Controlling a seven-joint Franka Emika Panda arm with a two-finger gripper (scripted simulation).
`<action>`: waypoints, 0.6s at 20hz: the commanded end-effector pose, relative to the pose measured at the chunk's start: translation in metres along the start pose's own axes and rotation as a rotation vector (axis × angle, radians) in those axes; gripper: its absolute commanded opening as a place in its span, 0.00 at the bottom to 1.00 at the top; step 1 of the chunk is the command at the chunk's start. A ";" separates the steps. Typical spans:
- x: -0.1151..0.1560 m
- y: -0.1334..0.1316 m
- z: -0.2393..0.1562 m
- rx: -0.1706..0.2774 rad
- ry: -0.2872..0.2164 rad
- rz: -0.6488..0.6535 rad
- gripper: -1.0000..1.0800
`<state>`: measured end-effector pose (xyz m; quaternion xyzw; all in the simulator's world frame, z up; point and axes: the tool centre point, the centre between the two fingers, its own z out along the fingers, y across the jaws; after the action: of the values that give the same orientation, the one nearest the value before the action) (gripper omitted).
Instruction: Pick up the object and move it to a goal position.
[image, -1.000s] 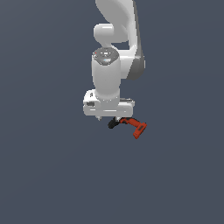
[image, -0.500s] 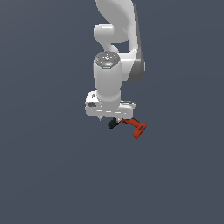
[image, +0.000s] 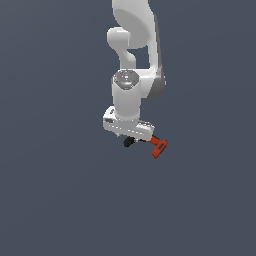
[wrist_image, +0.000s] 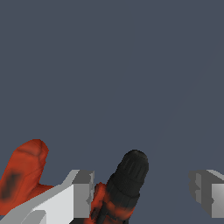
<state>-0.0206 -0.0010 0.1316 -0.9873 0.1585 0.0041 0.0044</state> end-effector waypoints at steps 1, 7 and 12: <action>-0.007 0.000 0.012 -0.003 -0.007 0.065 0.81; -0.026 0.000 0.039 -0.013 -0.022 0.222 0.81; -0.039 0.001 0.056 -0.023 -0.030 0.329 0.81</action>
<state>-0.0549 0.0099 0.0809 -0.9530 0.3023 0.0204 -0.0040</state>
